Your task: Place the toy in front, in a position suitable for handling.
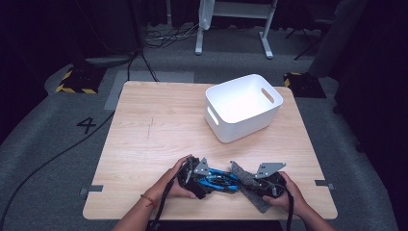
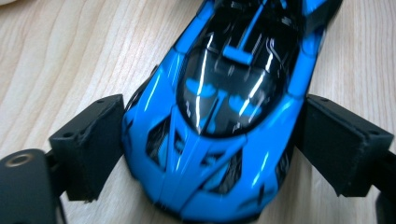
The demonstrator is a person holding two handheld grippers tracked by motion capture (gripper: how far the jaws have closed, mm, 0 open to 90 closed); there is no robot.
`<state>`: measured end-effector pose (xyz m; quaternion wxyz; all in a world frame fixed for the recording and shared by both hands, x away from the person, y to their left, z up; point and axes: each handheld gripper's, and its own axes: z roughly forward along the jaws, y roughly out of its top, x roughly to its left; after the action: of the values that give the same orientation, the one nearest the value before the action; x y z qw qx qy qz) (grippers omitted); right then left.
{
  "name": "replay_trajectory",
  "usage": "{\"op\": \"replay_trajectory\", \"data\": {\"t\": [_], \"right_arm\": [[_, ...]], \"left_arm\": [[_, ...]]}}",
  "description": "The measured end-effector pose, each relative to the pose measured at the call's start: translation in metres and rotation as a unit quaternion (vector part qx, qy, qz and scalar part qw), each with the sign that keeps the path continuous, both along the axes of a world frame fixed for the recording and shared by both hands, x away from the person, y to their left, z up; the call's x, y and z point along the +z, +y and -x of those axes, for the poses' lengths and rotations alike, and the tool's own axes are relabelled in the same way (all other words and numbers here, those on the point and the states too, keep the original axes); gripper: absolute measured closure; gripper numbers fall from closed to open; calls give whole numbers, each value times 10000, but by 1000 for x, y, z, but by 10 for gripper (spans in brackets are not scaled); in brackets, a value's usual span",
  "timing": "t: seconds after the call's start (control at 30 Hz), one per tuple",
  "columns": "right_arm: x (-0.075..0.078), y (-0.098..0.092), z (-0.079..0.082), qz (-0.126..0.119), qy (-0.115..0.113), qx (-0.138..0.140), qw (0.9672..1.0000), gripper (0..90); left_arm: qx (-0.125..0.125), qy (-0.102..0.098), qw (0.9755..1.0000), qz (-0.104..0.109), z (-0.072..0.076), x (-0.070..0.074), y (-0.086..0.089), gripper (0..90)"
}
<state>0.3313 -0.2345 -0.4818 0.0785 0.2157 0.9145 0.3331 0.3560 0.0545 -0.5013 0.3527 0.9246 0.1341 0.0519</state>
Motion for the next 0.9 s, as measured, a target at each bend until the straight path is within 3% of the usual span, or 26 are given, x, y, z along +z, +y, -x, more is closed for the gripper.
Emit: {"op": "replay_trajectory", "data": {"t": [0.17,0.23,0.33,0.47,0.6,0.73,0.9], "right_arm": [[-1,2,0,-23,-34,41,10000,743],[-1,0,1,-25,-48,29,10000,743],[0,-5,1,-10,-49,-81,10000,741],[6,-13,6,12,-147,-255,9996,740],[9,-18,15,-51,-35,-125,9999,741],[7,-8,21,-52,-4,-34,10000,734],[0,8,15,-5,-59,-259,9996,709]], "left_arm": [[-67,50,9999,-99,-2,2,-2,95],[-134,26,9999,-78,-2,3,-1,142],[-52,25,9999,-115,-1,4,-2,155],[138,24,9998,-131,2,4,-2,156],[441,65,9990,-86,2,3,-1,158],[672,133,9976,-82,2,3,-8,157],[906,212,9955,-153,3,5,-13,158]]}}
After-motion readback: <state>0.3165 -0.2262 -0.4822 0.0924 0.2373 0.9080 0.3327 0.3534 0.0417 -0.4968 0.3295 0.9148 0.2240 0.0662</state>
